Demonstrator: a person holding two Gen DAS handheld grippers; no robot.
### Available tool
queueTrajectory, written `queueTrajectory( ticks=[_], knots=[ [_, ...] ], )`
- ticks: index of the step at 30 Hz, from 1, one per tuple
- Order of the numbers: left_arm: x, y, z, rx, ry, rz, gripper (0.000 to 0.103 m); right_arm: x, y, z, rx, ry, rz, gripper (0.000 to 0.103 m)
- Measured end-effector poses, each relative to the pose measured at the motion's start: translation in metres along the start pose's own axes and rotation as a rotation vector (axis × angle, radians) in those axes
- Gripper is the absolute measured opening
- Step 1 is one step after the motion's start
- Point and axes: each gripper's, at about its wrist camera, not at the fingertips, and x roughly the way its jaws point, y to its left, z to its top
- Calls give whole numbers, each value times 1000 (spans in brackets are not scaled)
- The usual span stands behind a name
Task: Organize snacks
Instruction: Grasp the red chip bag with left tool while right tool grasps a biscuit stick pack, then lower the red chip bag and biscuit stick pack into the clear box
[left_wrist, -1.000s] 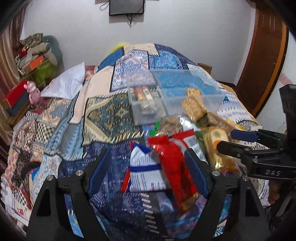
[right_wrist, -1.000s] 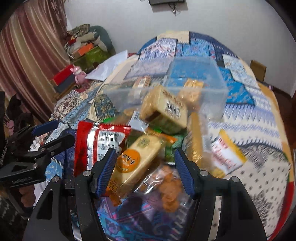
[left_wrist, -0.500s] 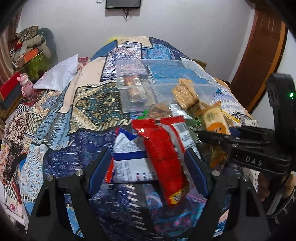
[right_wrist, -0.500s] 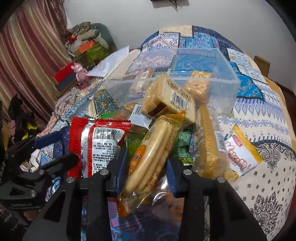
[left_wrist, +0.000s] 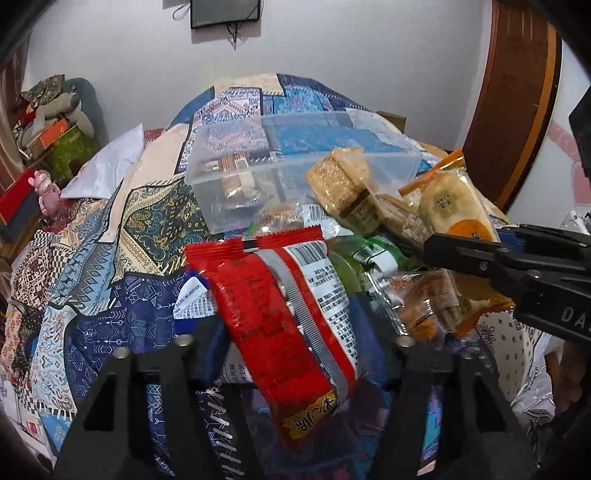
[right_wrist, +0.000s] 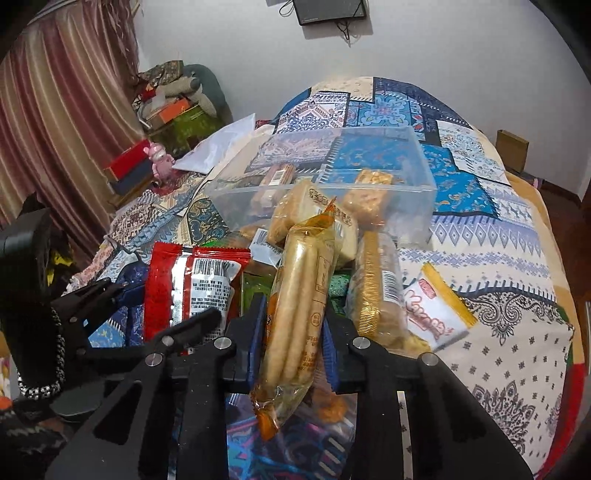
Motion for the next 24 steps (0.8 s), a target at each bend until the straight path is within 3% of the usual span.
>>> queueTrajectory(
  ticks=[6, 11, 24],
  knots=[
    [-10, 14, 4, -41, -9, -54, 34, -4, -3, 0, 20, -16, 8, 25],
    [-30, 12, 9, -21, -61, -57, 29, -9, -2, 2, 24, -30, 8, 25],
    [-65, 20, 51, -15, -190, -60, 27, -27, -8, 34, 15, -118, -9, 24]
  ],
)
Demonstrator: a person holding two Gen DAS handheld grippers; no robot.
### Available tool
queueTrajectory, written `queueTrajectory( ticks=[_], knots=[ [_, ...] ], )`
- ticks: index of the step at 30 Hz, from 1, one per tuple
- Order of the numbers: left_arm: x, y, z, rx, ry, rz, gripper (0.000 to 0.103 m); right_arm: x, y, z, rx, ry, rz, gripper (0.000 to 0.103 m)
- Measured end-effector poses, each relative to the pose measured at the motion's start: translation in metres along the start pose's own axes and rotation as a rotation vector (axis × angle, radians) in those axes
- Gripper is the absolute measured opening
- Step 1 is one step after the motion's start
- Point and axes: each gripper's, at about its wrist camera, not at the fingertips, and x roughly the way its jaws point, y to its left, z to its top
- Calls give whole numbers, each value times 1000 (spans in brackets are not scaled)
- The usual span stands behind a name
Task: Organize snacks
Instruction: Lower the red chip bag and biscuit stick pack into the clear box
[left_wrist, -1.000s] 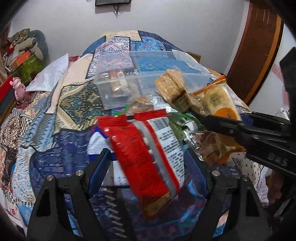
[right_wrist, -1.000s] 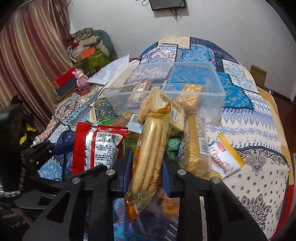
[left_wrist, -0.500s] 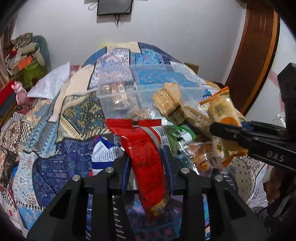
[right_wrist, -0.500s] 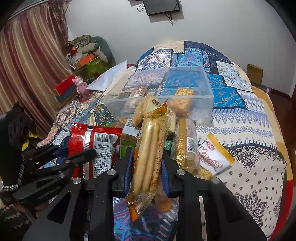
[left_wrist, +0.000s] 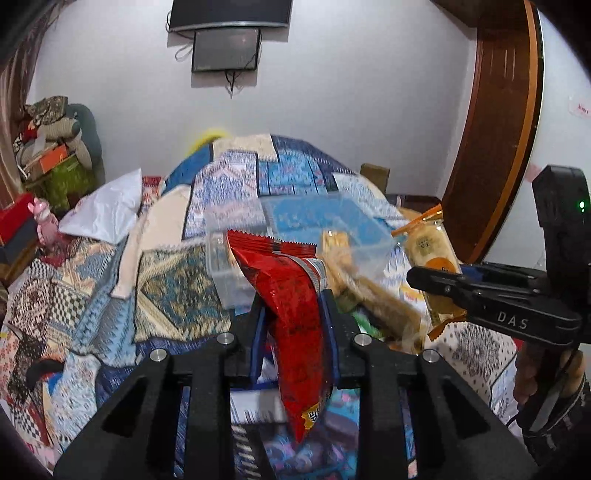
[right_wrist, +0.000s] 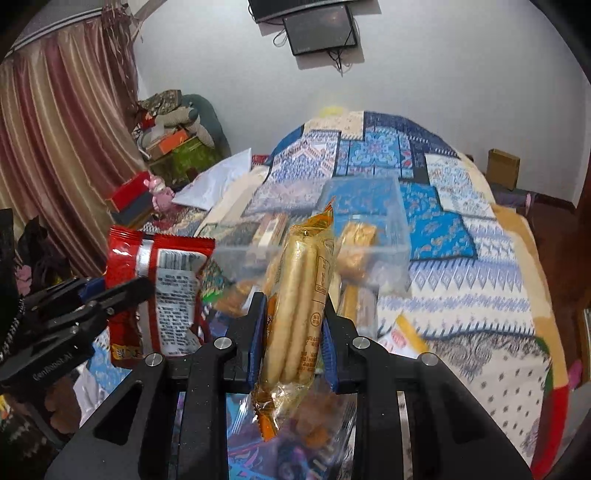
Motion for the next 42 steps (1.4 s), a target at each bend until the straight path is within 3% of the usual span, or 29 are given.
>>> queueTrajectory(
  ticks=[12, 20, 33, 42],
  knots=[
    [23, 19, 57, -18, -73, 32, 27, 16, -6, 45, -11, -50, -18, 24],
    [57, 28, 84, -14, -98, 53, 27, 55, -9, 73, -29, -26, -17, 24],
    [148, 37, 85, -9, 39, 81, 27, 133, -21, 87, -36, 117, -42, 24],
    [174, 37, 80, -17, 117, 53, 26, 149, -19, 79, -62, 180, -62, 25]
  ],
)
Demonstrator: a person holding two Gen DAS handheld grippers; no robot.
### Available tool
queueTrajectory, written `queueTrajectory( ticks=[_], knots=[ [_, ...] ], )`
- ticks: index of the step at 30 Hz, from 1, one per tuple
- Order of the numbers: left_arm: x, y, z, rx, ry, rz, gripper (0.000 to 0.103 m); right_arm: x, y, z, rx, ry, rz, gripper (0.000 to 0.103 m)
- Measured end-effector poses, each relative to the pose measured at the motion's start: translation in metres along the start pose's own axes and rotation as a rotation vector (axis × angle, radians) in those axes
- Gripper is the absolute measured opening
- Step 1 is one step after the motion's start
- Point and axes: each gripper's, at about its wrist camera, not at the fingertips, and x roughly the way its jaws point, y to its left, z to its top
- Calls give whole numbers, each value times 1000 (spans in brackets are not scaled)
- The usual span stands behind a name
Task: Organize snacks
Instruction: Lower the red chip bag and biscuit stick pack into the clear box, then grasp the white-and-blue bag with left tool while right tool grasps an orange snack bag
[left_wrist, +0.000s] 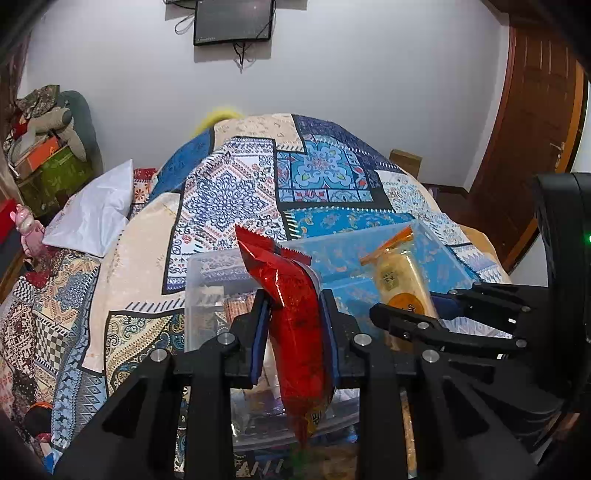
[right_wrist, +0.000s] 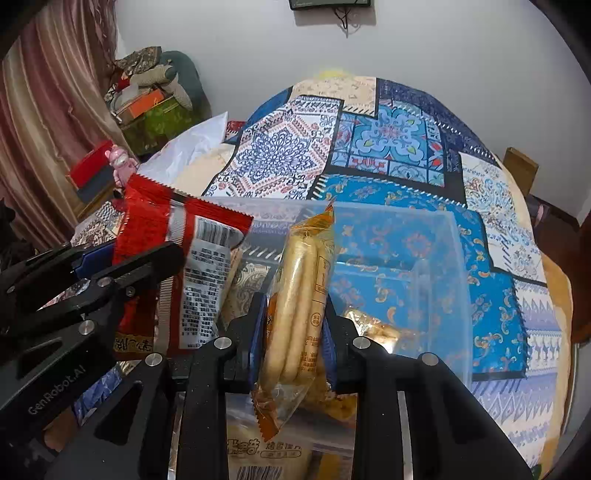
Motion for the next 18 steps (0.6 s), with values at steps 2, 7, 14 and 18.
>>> queueTrajectory(
  ticks=[2, 7, 14, 18],
  knots=[
    [0, 0, -1, -6, 13, -1, 27, 0, 0, 0, 3, 7, -18, 25],
    [-9, 1, -1, -26, 30, -28, 27, -14, -1, -2, 11, -11, -16, 37],
    [-45, 1, -4, -21, 9, -28, 28, -56, 1, -7, 6, -75, -10, 37],
    [-70, 2, -11, -26, 2, -24, 40, -82, 4, -16, 8, -107, -2, 37]
  ],
)
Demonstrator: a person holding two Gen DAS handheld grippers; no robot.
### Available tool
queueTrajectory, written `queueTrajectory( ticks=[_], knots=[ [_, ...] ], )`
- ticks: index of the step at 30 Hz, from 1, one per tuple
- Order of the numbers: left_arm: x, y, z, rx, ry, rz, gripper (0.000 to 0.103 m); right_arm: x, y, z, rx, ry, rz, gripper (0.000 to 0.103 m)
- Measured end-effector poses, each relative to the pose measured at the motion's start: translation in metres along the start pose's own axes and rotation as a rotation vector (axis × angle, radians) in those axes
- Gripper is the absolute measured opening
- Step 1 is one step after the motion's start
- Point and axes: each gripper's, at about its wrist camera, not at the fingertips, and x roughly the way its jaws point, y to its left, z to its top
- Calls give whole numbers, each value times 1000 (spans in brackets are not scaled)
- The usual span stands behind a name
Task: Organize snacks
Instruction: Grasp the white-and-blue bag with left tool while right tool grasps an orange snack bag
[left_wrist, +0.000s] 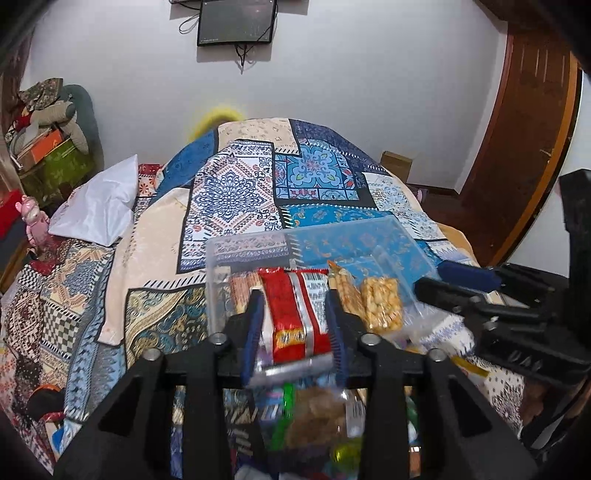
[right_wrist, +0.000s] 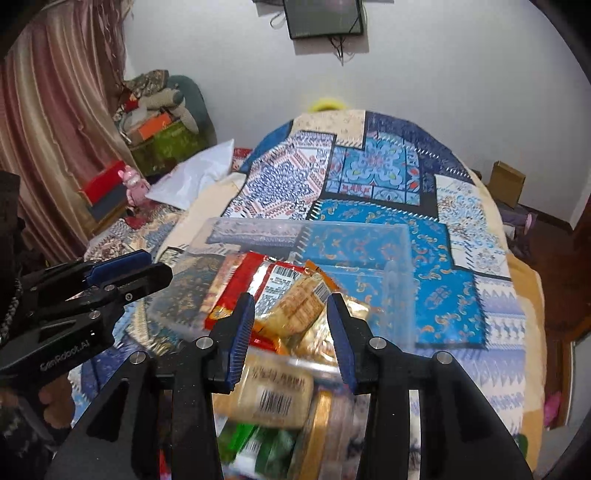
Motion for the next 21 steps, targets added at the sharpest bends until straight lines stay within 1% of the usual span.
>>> queueTrajectory(
  ticks=[1, 3, 5, 7, 9, 10, 12, 15, 17, 20, 21],
  knots=[
    [-6, 0, -3, 0, -3, 3, 42, -8, 0, -3, 3, -9, 1, 37],
    [-18, 0, -11, 6, -10, 15, 54, -21, 0, -10, 10, -22, 9, 38],
    [-29, 0, -20, 7, -17, 27, 60, -31, 1, -17, 13, -31, 6, 38],
    [-39, -1, -31, 12, -14, 35, 64, -41, 1, -27, 14, -41, -2, 42],
    [-47, -1, -44, 17, -11, 48, 71, -50, 0, -38, 15, -46, -8, 45],
    [-50, -2, -50, 21, -9, 54, 73, -53, 0, -42, 14, -46, -12, 45],
    [-54, -2, -63, 26, 4, 63, 80, -58, 1, -52, 11, -41, -20, 45],
    [-55, -1, -84, 27, 34, 74, 85, -62, 2, -67, 16, -26, -21, 50],
    [-52, 0, -98, 19, 57, 80, 86, -62, 2, -78, 22, -16, -24, 51],
    [-47, 2, -115, 0, 89, 70, 86, -62, 2, -94, 38, 7, -16, 52],
    [-44, 2, -120, -1, 100, 70, 86, -61, 3, -99, 44, 15, -13, 54]
  ],
)
